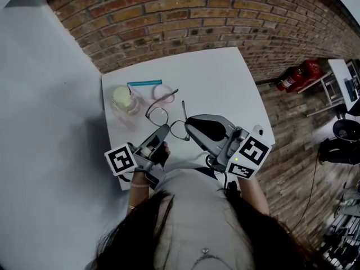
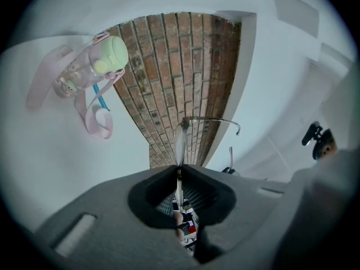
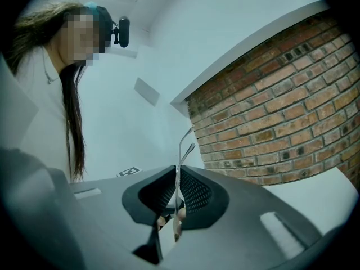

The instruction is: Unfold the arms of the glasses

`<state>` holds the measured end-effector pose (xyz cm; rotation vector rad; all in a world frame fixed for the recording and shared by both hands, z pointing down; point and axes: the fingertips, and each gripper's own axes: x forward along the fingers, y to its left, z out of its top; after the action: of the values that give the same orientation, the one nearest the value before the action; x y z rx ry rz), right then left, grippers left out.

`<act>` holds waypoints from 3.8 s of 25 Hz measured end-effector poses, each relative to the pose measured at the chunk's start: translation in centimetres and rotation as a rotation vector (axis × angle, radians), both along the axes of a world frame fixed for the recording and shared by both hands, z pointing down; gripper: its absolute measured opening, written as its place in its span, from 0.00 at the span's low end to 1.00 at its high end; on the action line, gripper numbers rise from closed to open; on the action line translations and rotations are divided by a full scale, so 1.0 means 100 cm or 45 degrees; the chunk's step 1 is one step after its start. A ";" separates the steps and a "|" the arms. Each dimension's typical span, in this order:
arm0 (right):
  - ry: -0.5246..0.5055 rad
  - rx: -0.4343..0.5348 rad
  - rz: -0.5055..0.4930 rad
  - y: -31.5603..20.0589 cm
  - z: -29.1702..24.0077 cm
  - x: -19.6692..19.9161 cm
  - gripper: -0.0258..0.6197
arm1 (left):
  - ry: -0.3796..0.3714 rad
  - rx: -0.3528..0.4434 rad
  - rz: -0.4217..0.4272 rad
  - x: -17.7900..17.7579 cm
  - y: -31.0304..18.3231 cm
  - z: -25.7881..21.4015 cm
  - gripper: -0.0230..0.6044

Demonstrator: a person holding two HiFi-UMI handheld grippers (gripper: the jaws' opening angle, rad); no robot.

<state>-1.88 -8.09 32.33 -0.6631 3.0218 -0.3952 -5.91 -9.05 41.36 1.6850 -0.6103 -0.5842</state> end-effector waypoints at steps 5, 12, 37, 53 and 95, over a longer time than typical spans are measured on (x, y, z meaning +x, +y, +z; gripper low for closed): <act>-0.006 -0.003 0.004 -0.001 -0.001 0.001 0.09 | 0.019 -0.007 -0.012 -0.002 -0.001 0.000 0.07; -0.015 -0.013 0.011 -0.003 0.001 0.004 0.09 | 0.031 -0.022 -0.030 -0.006 -0.004 0.004 0.07; -0.034 -0.026 0.021 -0.005 0.001 0.011 0.09 | 0.096 -0.056 -0.084 -0.014 -0.007 0.007 0.07; -0.043 -0.033 0.042 -0.007 0.002 0.016 0.09 | 0.173 -0.095 -0.125 -0.021 -0.008 0.011 0.08; -0.049 -0.025 0.062 -0.009 0.005 0.025 0.10 | 0.163 -0.114 -0.189 -0.027 -0.011 0.016 0.07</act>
<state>0.59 -8.97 32.79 -0.7201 2.9627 -0.4311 -8.58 -10.10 42.99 1.5145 -0.6628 -0.7548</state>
